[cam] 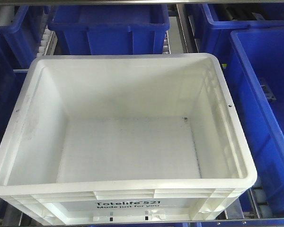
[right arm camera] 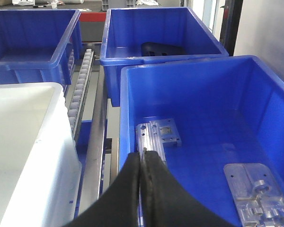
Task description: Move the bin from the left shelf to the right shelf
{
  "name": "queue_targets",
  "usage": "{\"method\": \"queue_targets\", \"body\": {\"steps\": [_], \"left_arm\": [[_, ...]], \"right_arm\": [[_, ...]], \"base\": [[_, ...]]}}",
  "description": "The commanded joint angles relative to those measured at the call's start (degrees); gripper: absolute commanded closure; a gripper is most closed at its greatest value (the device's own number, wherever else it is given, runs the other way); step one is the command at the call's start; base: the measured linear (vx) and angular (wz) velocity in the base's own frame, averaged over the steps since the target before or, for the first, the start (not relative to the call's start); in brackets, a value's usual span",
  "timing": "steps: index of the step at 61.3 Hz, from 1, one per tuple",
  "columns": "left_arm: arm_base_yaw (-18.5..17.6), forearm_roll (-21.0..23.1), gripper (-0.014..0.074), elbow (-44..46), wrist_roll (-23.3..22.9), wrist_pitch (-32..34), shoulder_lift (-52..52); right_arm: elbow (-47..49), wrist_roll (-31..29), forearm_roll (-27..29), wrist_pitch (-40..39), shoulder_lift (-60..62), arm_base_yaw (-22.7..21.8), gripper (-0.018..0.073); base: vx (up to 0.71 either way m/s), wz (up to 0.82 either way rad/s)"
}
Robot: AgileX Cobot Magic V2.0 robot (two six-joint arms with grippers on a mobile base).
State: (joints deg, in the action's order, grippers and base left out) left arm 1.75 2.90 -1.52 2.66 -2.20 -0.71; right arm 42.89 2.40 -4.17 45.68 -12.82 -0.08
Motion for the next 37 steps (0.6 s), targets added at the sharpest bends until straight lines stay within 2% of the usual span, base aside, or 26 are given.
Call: {"method": "queue_targets", "body": {"steps": [1, 6, 7, 9, 20, 37], "left_arm": [[-0.1, 0.4, 0.0558, 1.3, -0.4, 4.4, -0.6], [-0.1, 0.4, 0.0558, 1.3, -0.4, 4.4, -0.6], [-0.1, 0.4, 0.0558, 1.3, -0.4, 4.4, -0.6], [-0.1, 0.4, 0.0558, 1.3, -0.4, 4.4, -0.6], [-0.1, 0.4, 0.0558, 1.3, -0.4, 4.4, -0.6], [-0.1, 0.4, 0.0558, 1.3, -0.4, 4.4, -0.6]], "right_arm": [[0.7, -1.0, -1.2, -5.5, -0.8, -0.3, 0.0568], [-4.3, -0.9, -1.3, -11.1, 0.2, -1.3, 0.0568], [-10.2, -0.9, -1.3, -17.2, 1.8, -2.1, 0.0568], [-14.1, -0.9, -1.3, -21.1, 3.0, -2.5, 0.0568], [-30.0, 0.0, 0.0, -36.2, 8.8, -5.6, 0.0568], [-44.2, 0.7, 0.4, -50.2, 14.3, -6.3, 0.0568]], "base": [[0.00, 0.00], [0.00, 0.00], [0.00, 0.00], [0.00, 0.00], [0.00, 0.00], [0.00, 0.00]]}}
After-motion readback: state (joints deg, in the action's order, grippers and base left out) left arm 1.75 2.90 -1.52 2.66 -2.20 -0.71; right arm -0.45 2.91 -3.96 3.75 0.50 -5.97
